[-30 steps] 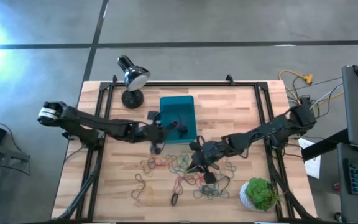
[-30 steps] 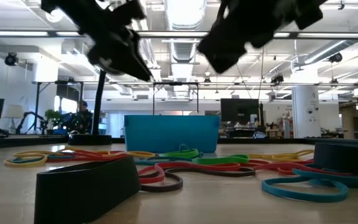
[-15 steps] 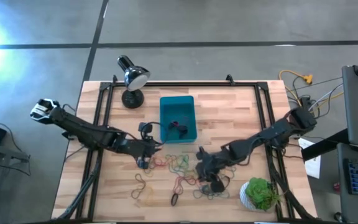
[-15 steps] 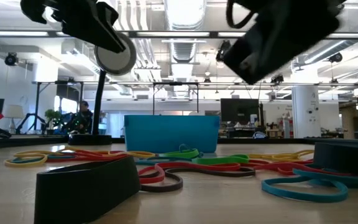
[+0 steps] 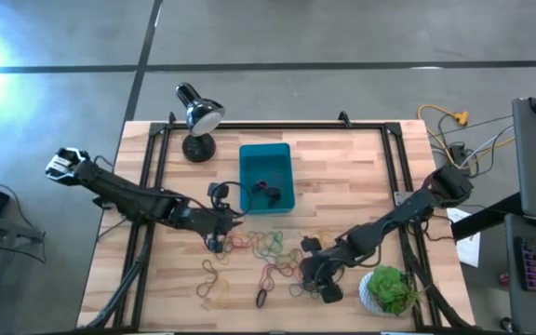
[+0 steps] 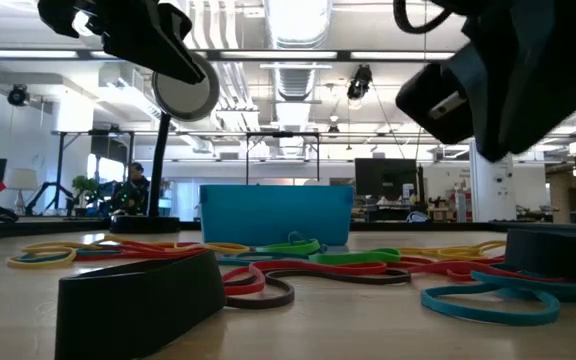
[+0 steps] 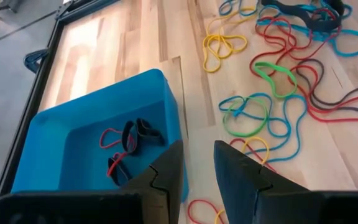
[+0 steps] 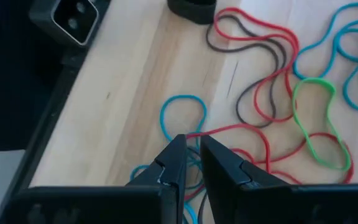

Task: Pick and place rubber bands into bin
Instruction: Put the black rubber band into the blue bin

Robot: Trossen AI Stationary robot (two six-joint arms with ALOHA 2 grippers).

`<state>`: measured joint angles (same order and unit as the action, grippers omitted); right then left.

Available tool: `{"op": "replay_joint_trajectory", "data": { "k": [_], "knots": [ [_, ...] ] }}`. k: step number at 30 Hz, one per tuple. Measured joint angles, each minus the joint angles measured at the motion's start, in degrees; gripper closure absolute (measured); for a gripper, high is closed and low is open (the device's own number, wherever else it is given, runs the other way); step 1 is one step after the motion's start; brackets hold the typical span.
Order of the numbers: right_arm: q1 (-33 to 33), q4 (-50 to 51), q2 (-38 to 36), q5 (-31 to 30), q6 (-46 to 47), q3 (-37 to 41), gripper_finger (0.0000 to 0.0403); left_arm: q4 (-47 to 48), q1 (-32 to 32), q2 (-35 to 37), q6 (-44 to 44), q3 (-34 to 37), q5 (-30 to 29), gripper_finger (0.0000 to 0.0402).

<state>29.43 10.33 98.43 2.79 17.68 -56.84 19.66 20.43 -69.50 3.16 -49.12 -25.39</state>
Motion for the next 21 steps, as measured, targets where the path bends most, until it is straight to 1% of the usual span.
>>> {"op": "replay_joint_trajectory", "data": {
  "k": [4,11,21],
  "knots": [
    [0.0,0.3,1.2,0.0,1.4,0.3,0.0360,0.0,0.0,0.0,0.0,0.0,0.0,0.0326],
    [0.1,1.6,1.2,0.1,3.4,1.2,0.0358,-0.1,0.0,0.0,0.0,0.0,0.0,0.0326],
    [0.1,1.6,1.2,-0.4,3.2,1.8,0.0318,-0.2,-0.1,0.0,0.0,0.0,0.0,0.0326]
  ]
}}
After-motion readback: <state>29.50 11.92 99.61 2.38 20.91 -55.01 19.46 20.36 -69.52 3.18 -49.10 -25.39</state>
